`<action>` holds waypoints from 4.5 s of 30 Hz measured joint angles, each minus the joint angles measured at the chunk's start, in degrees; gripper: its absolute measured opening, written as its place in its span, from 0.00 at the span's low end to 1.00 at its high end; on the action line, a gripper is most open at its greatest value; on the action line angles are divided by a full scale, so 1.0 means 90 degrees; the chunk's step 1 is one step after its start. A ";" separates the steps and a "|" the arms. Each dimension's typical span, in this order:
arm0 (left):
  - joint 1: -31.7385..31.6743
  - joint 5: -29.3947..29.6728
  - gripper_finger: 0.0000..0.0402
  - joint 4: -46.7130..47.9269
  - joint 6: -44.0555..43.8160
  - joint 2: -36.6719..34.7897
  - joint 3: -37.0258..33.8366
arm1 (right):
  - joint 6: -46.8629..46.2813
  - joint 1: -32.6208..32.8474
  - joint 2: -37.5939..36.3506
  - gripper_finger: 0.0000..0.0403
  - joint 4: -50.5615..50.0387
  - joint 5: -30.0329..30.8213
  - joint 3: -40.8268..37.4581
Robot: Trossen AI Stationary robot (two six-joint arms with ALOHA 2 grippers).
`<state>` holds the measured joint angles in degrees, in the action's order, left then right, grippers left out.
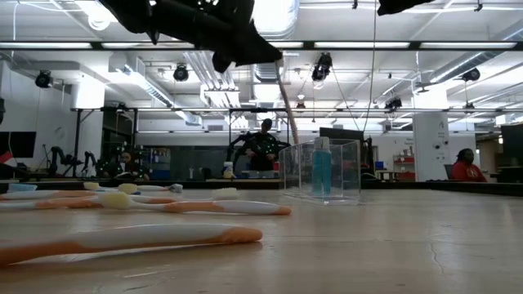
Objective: Pick & Place toothbrushing station
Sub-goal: Put the orange toothbrush into transparent organizer, then put the mouthwash bottle into the transparent organizer
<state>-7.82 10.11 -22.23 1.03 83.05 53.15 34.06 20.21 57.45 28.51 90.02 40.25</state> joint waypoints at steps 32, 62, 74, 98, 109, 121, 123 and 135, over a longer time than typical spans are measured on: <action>-0.0094 0.0047 0.17 0.0566 -0.0367 0.0707 0.0034 | -0.0287 -0.0127 0.0002 0.31 -0.0146 -0.0002 -0.0034; -0.0089 -0.0069 0.33 0.0672 -0.0122 0.0307 0.1179 | -0.0280 -0.0127 0.0002 0.31 -0.0347 -0.0002 -0.0034; 0.0067 -0.0444 0.32 0.5792 0.1009 0.0243 0.4449 | -0.0270 -0.0126 0.0002 0.31 -0.0508 -0.0002 -0.0036; 0.2033 -0.1940 0.32 0.8512 -0.1991 0.0253 0.2110 | -0.0699 -0.0125 0.0001 0.31 -0.0525 -0.0005 -0.0489; 0.3110 -0.0264 0.32 0.6352 -0.2148 0.0245 0.0489 | -0.0743 -0.0125 0.0000 0.31 -0.0520 -0.0010 -0.0498; 0.3148 -0.0409 0.32 0.5808 -0.2339 0.0245 -0.0459 | -0.0823 -0.0125 0.0000 0.31 -0.0517 -0.0022 -0.0498; 0.3148 -0.0666 0.32 0.5478 -0.2339 0.0245 -0.0569 | -0.0835 -0.0125 0.0000 0.31 -0.0517 -0.0019 -0.0498; 0.3144 -0.0661 0.30 0.5271 -0.2340 0.0245 -0.0768 | -0.0840 -0.0125 -0.0001 0.31 -0.0517 -0.0019 -0.0498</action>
<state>20.47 4.16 25.21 -20.03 85.25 46.23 26.50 19.09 57.45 23.86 89.84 35.77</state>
